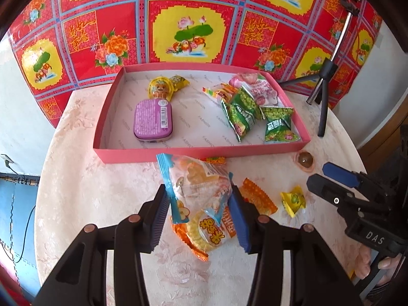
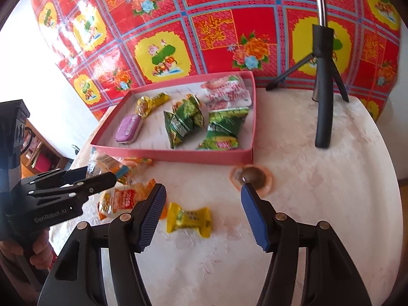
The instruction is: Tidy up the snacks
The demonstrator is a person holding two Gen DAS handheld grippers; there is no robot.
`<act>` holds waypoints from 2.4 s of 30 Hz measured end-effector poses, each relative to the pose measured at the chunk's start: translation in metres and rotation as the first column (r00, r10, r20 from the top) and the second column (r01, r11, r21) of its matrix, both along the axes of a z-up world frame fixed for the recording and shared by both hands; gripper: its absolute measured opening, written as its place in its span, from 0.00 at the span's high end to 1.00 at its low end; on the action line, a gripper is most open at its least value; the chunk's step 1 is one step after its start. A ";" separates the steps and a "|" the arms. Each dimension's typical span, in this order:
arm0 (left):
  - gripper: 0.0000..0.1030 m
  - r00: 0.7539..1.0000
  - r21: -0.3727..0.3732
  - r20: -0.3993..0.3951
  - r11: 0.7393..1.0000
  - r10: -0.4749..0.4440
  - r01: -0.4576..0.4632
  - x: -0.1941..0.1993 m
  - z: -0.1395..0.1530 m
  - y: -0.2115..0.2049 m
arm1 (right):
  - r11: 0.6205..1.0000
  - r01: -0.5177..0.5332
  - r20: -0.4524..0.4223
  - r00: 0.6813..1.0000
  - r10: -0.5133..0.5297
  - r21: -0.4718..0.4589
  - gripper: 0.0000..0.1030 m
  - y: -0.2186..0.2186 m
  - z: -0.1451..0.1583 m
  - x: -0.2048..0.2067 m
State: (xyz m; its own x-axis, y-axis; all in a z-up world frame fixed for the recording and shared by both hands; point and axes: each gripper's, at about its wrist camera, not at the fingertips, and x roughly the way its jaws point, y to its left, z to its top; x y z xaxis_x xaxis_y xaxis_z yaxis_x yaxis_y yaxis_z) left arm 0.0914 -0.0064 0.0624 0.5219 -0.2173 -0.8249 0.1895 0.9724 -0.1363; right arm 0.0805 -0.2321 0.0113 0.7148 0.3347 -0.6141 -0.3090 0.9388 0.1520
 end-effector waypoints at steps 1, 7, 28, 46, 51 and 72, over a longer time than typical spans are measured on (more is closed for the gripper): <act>0.52 1.000 -0.004 0.002 1.000 0.003 -0.003 0.000 0.000 0.001 | 1.000 0.000 -0.002 1.000 0.000 0.001 0.39 0.000 -0.001 -0.001; 0.65 1.000 -0.032 0.029 0.999 0.013 -0.012 0.001 0.002 0.004 | 1.000 -0.006 -0.002 1.000 0.006 0.002 0.39 0.000 -0.001 -0.003; 0.66 0.988 -0.010 0.125 0.996 0.086 -0.085 0.048 0.019 0.020 | 1.000 0.011 -0.006 1.000 -0.011 0.019 0.39 -0.010 -0.004 -0.002; 0.53 0.988 0.039 0.125 0.995 0.091 -0.097 0.059 0.018 0.024 | 0.999 0.025 -0.027 0.999 -0.024 0.024 0.39 -0.015 -0.009 0.002; 0.53 0.987 0.039 0.135 0.995 0.087 -0.093 0.051 0.022 0.023 | 0.999 0.021 -0.028 0.999 -0.021 0.024 0.39 -0.013 -0.009 0.002; 0.53 0.997 -0.039 0.071 0.999 0.038 -0.035 0.010 0.017 0.013 | 1.000 -0.020 -0.038 0.999 0.021 0.020 0.39 -0.005 -0.014 -0.006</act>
